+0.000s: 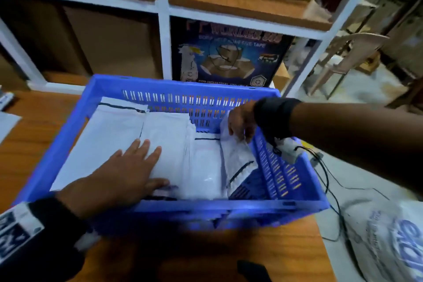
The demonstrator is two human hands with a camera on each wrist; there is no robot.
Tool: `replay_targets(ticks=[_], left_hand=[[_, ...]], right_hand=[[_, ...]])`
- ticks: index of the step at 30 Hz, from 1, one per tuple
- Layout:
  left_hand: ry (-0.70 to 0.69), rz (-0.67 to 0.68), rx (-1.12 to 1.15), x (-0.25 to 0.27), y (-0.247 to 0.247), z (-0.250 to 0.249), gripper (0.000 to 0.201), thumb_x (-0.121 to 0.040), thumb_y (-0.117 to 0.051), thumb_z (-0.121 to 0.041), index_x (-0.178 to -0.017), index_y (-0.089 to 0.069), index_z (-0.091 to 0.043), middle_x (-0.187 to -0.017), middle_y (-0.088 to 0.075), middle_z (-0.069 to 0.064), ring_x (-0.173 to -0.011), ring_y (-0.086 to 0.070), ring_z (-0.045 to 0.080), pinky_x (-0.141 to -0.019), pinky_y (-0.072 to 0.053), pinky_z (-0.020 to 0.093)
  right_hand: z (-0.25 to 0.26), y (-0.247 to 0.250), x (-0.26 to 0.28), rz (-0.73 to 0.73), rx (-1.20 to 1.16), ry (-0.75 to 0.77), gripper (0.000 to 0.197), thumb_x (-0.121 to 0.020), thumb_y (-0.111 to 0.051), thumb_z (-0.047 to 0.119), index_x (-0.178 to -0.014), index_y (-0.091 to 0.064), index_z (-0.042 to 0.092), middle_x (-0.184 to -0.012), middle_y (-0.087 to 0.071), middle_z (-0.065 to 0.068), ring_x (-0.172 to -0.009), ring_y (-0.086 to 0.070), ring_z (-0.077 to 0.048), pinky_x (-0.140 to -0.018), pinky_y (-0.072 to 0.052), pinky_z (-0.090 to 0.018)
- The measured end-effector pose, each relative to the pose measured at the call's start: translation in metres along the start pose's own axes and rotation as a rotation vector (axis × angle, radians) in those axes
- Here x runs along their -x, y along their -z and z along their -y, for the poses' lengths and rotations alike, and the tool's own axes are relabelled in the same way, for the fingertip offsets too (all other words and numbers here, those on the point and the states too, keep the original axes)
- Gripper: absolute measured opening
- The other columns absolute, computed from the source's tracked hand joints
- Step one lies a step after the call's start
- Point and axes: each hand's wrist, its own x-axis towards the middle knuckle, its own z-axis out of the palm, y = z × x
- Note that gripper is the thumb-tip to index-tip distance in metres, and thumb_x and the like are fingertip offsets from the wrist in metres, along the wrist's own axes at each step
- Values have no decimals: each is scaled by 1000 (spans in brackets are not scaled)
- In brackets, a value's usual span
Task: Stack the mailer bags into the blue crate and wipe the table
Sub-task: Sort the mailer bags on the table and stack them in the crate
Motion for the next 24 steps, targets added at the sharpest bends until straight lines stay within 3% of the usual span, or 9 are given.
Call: replay_targets(ticks=[3, 5, 7, 11, 13, 15, 18, 21, 24], left_hand=[[34, -72, 73, -2, -8, 1, 81, -94, -23, -68, -157, 3, -24, -164, 8, 5, -151, 7, 22, -121, -8, 42], [46, -117, 125, -3, -10, 1, 78, -95, -22, -66, -157, -1, -24, -165, 4, 4, -151, 5, 21, -121, -8, 40], [42, -146, 172, -3, -11, 1, 77, -95, -25, -65, -157, -4, -24, -165, 3, 4, -152, 5, 20, -121, -8, 41], [16, -195, 201, -3, -13, 1, 76, -96, -28, -64, -156, -6, -24, -165, 3, 4, -151, 6, 21, -122, -6, 44], [-1, -192, 216, 0, -13, 1, 75, -97, -27, -63, -156, -5, -24, -165, 4, 3, -151, 8, 20, -122, -3, 44], [-24, -201, 229, 3, -12, 2, 73, -98, -27, -62, -156, -6, -23, -165, 4, 4, -151, 8, 21, -122, -2, 44], [-61, -215, 249, 4, -12, 4, 73, -97, -22, -64, -156, -9, -23, -165, 2, 5, -151, 8, 22, -122, -2, 45], [-108, -237, 268, 5, -14, 4, 93, -78, 0, -72, -155, -16, -23, -165, -5, 6, -152, 4, 23, -120, -4, 47], [-118, -274, 249, 5, -16, 5, 105, -65, 10, -70, -154, -21, -23, -164, -10, 6, -152, -1, 23, -120, -6, 49]], right_hand=[[-13, -24, -31, -98, 130, -144, 20, -83, -66, 11, -102, -69, 2, -89, -72, -16, -82, -70, -28, -78, -59, -44], [-10, -35, -33, -161, 393, -151, 31, -78, -74, 17, -107, -71, 8, -93, -69, -5, -93, -65, -16, -91, -52, -35], [8, -36, -31, -173, 575, -153, 30, -72, -83, 18, -98, -71, 9, -84, -67, -4, -91, -63, -13, -85, -50, -28], [-1, -47, -49, -33, 394, -259, 17, -73, -84, 19, -67, -70, 12, -56, -68, 4, -71, -64, -18, -71, -52, -19], [-28, -60, -74, 90, 312, -258, 17, -56, -91, 17, -65, -77, 12, -64, -72, -6, -66, -68, -25, -70, -56, -30], [-49, -71, -99, 165, 200, -191, 34, -33, -95, 16, -62, -77, 10, -61, -71, -8, -57, -69, -23, -53, -54, -27], [-24, -76, -63, 63, 167, -183, 19, -67, -85, 14, -82, -73, 8, -70, -73, -5, -64, -71, -17, -57, -58, -28], [-12, -75, -38, 69, 79, -207, 7, -73, -76, -1, -79, -71, -4, -48, -64, -6, -40, -62, -17, -39, -49, -24], [-7, -63, -41, 129, 125, -259, 41, -73, -80, 3, -110, -66, -10, -60, -66, -15, -45, -61, -24, -49, -53, -34]])
